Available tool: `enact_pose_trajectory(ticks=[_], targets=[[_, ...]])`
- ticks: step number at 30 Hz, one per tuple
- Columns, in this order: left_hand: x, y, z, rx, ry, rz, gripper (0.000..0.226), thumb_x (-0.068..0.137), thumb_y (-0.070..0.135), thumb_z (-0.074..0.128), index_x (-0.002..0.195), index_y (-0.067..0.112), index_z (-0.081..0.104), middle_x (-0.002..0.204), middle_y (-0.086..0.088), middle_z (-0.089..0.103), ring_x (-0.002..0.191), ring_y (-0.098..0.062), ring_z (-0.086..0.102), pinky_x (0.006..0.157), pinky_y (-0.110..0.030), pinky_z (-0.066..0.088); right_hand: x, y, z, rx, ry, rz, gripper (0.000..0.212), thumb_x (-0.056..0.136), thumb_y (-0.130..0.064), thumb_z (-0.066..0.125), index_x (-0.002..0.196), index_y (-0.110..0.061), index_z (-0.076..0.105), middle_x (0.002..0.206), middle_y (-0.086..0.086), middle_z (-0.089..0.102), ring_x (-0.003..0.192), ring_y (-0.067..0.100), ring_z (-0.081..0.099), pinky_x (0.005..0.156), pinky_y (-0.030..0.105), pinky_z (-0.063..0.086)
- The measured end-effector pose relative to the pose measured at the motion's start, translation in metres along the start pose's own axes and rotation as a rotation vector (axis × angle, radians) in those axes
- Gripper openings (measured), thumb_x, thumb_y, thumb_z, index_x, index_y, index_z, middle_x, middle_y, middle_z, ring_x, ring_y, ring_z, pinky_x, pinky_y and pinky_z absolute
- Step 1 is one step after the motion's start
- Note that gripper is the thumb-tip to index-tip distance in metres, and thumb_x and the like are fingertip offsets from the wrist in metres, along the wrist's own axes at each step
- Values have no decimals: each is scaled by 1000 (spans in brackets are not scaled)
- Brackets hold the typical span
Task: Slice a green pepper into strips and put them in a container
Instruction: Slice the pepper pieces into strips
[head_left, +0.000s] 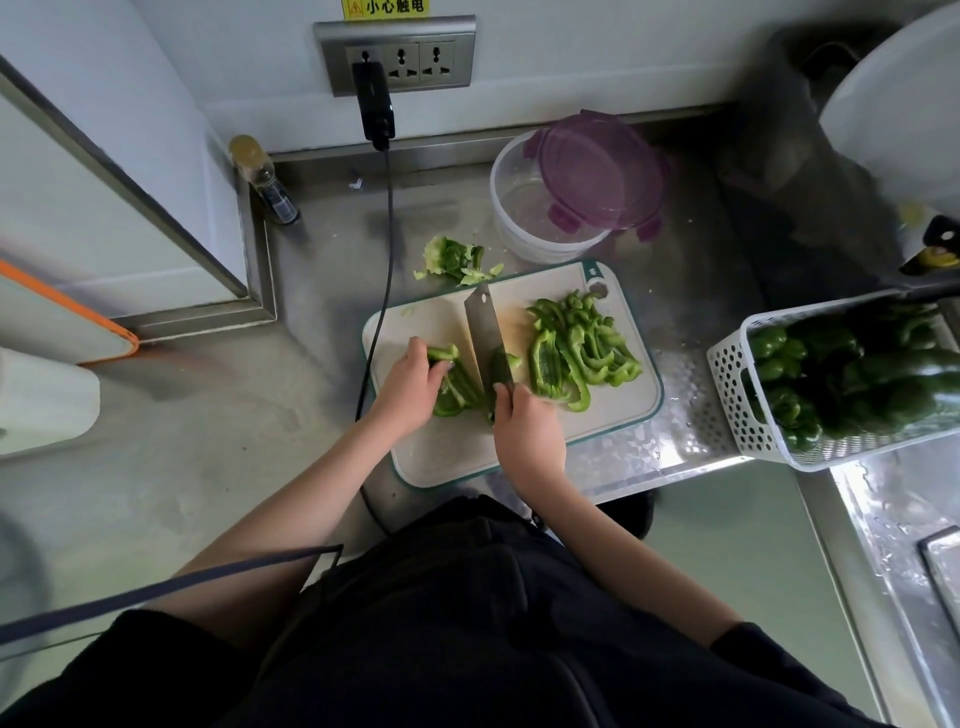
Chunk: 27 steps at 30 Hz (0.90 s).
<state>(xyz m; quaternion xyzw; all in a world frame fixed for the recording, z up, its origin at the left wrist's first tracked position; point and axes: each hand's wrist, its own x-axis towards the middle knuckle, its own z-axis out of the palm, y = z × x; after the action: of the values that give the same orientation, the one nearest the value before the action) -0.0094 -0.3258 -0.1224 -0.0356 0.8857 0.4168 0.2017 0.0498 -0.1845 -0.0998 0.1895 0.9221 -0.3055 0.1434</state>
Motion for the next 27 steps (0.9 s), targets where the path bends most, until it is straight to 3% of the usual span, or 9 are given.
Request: enact_pose_trajectory(ticks=[3,7,10,12,15,19,23,27], targets=[[3,-11,-17,-46,74,-123,20,99,24,44,99,4,40,82,-5,50,75,-23,52,59,-30,39,1,1,-1,-38,-2,-31,42,102,-36,32,89,-4,55,74,12,57,69,31,56,57,31,36],[2,-21,-27,105,-30,-56,23,98,27,46,99,5,40,84,-10,53,72,-26,53,56,-35,38,11,8,-11,-53,26,-22,41,102,-36,31,86,-6,55,70,7,57,62,27,57,53,33,45],[-1,-17,-19,139,-41,12,21,98,27,46,98,7,39,84,-8,52,70,-25,53,56,-36,40,18,20,-30,32,82,21,41,101,-35,35,72,-9,47,63,3,50,55,20,48,45,28,32],[-3,-15,-15,172,-25,53,21,98,29,46,97,10,39,79,-4,52,66,-22,53,53,-35,39,17,23,-36,98,77,1,42,100,-35,38,67,-10,44,60,4,47,54,23,47,45,31,34],[-1,-12,-13,188,-22,71,21,97,31,46,96,12,37,77,-2,52,63,-20,51,49,-32,34,9,20,-31,124,-3,-13,38,99,-36,40,69,-14,47,60,4,49,58,28,55,51,40,48],[-2,-10,-12,190,-32,79,23,97,31,46,98,10,38,81,-5,54,69,-24,55,53,-35,38,5,28,-22,84,-73,0,41,99,-36,40,71,-7,50,59,4,48,57,24,51,54,40,47],[-3,-9,-10,194,-26,116,25,97,29,47,102,5,43,84,-5,54,74,-26,54,63,-41,42,14,36,-39,33,-6,11,42,99,-37,39,72,-8,48,61,4,50,58,27,53,53,36,43],[2,-3,-1,228,-55,167,24,99,26,42,106,2,42,91,-8,54,80,-30,55,62,-38,38,15,28,-41,87,31,-12,41,100,-38,36,82,-5,54,62,7,53,58,30,57,51,41,50]])
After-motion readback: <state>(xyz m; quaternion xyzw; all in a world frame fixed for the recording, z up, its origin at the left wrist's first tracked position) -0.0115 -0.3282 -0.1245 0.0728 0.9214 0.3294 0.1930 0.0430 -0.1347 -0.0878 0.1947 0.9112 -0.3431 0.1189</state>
